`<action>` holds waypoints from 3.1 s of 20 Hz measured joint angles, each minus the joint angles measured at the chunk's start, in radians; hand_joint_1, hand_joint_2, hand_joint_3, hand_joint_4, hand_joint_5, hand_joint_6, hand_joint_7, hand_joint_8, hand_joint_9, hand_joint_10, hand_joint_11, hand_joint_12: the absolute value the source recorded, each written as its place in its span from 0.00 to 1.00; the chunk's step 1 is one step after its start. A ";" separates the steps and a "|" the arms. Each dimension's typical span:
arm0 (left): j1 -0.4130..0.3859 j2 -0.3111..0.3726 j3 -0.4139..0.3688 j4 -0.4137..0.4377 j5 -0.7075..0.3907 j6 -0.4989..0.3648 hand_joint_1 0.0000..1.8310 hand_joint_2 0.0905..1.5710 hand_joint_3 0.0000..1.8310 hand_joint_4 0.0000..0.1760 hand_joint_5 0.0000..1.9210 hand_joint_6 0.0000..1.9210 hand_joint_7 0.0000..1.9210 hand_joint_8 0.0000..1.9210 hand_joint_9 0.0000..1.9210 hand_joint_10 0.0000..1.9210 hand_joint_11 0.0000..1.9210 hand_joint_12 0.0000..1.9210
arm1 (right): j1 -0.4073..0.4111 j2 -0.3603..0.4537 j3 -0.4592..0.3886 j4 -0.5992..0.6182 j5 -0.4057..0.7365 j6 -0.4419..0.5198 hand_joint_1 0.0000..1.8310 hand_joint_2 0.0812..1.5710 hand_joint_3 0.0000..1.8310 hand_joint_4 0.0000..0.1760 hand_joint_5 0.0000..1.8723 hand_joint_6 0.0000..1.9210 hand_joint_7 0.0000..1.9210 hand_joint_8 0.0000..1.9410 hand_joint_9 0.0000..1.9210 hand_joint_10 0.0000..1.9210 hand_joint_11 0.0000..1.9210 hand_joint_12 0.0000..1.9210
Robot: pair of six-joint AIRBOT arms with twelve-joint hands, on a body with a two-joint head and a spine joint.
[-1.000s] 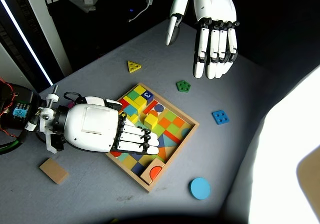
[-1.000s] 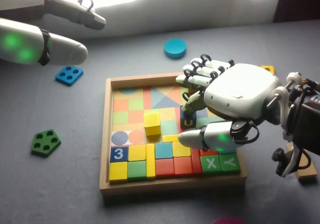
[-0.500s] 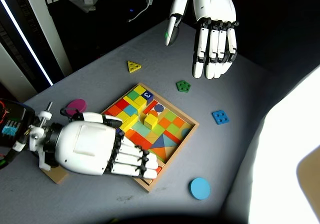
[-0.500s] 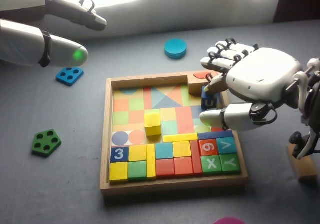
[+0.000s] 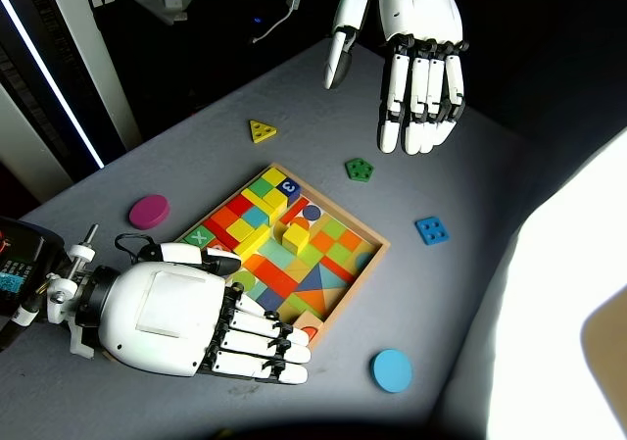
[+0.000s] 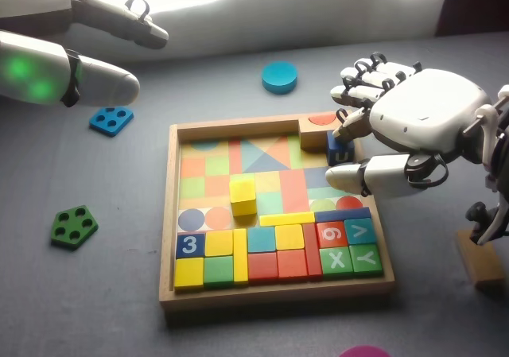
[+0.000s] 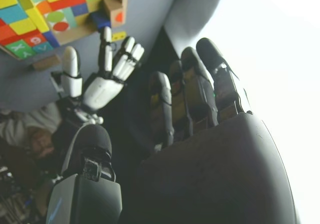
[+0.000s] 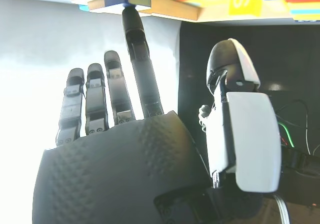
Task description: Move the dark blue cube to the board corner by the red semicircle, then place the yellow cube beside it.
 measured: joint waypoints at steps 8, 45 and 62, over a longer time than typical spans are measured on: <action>0.000 -0.005 0.001 0.000 0.005 0.000 0.09 0.81 0.00 0.17 0.18 0.00 0.14 0.00 0.15 0.00 0.00 0.46 | 0.082 0.032 -0.068 0.021 -0.063 -0.018 0.00 0.73 0.00 0.00 0.38 0.02 0.06 0.00 0.00 0.00 0.00 0.00; -0.001 -0.006 0.004 0.000 0.010 0.000 0.08 0.82 0.00 0.15 0.18 0.00 0.15 0.00 0.16 0.00 0.00 0.49 | 0.076 -0.142 -0.067 -0.036 -0.080 0.008 0.00 0.73 0.00 0.00 0.38 0.01 0.09 0.01 0.00 0.00 0.00 0.00; -0.001 -0.006 0.005 0.000 0.011 0.000 0.07 0.82 0.00 0.17 0.17 0.00 0.15 0.00 0.16 0.00 0.00 0.51 | 0.051 -0.049 -0.019 -0.040 -0.071 0.007 0.00 0.72 0.00 0.00 0.39 0.01 0.07 0.00 0.00 0.00 0.00 0.00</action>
